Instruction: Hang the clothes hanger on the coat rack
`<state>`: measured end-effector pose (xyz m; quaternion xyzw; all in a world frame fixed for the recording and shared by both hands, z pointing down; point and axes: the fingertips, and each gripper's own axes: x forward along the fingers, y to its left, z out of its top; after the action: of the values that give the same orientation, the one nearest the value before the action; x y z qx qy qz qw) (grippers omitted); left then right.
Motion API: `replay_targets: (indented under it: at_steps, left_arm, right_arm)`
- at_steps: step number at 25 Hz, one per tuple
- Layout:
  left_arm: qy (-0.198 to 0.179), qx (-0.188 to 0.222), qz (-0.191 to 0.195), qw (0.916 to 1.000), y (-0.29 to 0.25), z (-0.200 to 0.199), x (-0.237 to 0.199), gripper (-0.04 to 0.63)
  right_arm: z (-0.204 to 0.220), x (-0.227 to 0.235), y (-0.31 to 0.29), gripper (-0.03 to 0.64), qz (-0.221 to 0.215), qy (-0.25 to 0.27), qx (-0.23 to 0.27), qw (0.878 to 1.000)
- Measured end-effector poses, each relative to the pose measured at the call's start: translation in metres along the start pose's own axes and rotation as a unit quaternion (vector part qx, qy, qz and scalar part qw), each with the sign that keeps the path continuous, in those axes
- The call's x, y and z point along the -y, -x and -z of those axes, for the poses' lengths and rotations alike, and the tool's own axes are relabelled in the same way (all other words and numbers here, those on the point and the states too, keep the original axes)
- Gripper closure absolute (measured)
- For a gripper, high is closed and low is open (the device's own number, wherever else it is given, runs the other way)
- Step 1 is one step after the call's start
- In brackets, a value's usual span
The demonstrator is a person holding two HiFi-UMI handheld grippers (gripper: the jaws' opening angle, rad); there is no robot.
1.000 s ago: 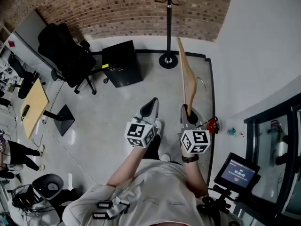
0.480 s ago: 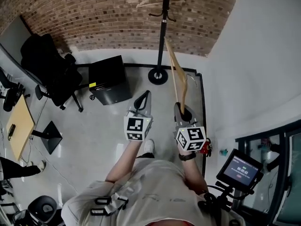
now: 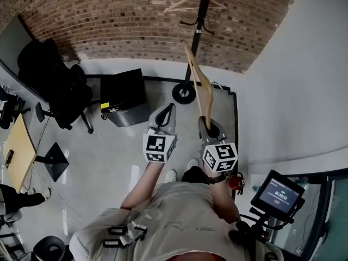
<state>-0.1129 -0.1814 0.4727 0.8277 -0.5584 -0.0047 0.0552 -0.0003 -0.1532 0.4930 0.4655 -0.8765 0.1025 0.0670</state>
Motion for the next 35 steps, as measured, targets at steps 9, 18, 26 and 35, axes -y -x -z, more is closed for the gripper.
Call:
replay_targets:
  at_steps: [9,18,26,35]
  left_arm:
    - [0.007,-0.014,-0.011,0.9998,-0.103,0.021,-0.035,0.595]
    - [-0.019,0.02,-0.026,0.9993,-0.247,-0.028,-0.067,0.595]
    - [-0.022,0.006,-0.038,0.999,-0.323,-0.03,-0.071,0.595]
    - [-0.013,-0.015,-0.057,0.9982,-0.347,-0.022,-0.105,0.595]
  right_arm:
    - [0.011,0.076,-0.104,0.614,-0.045,-0.039,-0.032,0.998]
    - [-0.043,0.17,-0.22,0.614,-0.097,-0.025,-0.03,0.995]
    - [-0.038,0.223,-0.265,0.614,-0.118,-0.018,-0.066,0.991]
    - [-0.015,0.233,-0.306,0.614,-0.144,-0.022,-0.12,0.982]
